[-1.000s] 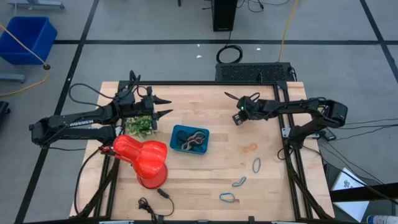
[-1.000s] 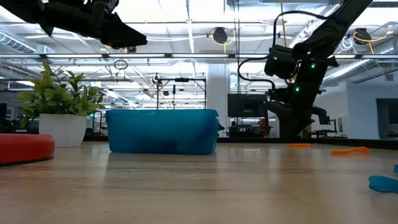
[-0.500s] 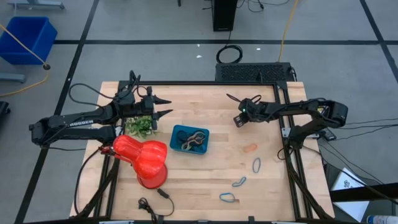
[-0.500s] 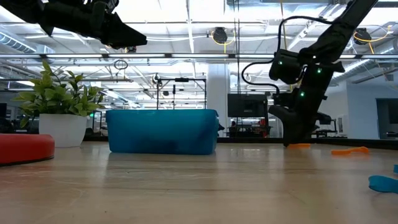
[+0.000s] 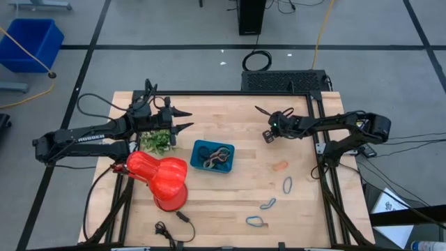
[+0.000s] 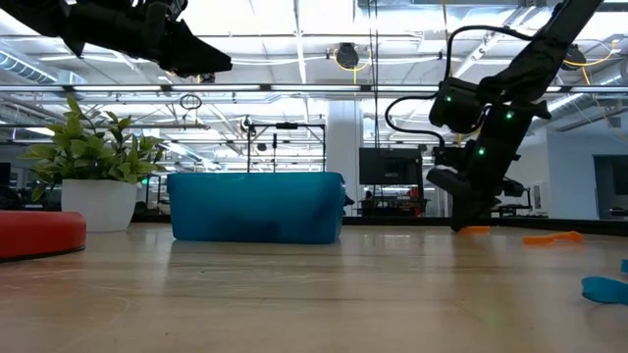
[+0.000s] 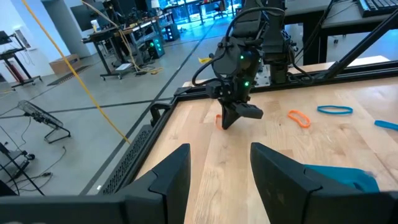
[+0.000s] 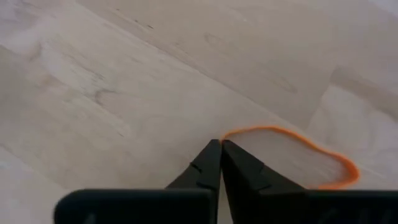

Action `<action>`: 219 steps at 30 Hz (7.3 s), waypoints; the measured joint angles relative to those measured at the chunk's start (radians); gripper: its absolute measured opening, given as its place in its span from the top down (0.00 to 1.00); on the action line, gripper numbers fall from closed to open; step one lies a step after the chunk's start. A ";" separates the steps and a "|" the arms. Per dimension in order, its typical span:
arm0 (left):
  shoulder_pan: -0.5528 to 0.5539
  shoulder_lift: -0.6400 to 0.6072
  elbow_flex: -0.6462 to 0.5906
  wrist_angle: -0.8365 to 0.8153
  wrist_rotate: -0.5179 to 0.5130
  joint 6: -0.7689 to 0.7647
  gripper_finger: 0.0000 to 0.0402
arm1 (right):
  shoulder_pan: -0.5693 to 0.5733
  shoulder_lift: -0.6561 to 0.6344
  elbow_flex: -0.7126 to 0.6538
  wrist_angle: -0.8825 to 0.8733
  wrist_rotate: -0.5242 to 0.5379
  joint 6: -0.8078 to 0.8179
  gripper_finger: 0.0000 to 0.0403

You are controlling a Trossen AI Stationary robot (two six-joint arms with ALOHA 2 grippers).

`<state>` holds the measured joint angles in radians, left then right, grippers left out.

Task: Pick and place rubber bands into bin
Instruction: Put the orange rubber band into the blue bin

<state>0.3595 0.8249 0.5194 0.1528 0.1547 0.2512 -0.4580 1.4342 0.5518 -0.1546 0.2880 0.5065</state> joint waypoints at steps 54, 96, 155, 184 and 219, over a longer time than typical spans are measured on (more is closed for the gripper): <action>0.000 0.000 0.000 0.001 -0.010 0.008 0.56 | 0.447 0.330 0.428 0.636 -0.397 -0.433 1.00; 0.000 0.000 0.000 -0.001 -0.026 0.006 0.56 | 0.438 0.336 0.440 0.517 -0.397 -0.433 0.69; 0.000 0.000 0.000 -0.001 -0.026 0.003 0.56 | 0.624 -0.055 0.009 -0.363 -0.284 -0.265 0.83; 0.000 0.000 0.000 -0.001 -0.026 0.003 0.56 | 0.624 -0.052 0.007 -0.314 -0.378 -0.166 0.89; 0.000 0.000 0.000 0.000 -0.026 0.002 0.56 | 0.698 -0.076 -0.049 -0.250 -0.233 -0.092 1.00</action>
<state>0.3595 0.8249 0.5194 0.1524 0.1291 0.2527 0.2398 1.3577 0.5027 -0.4050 0.0549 0.4141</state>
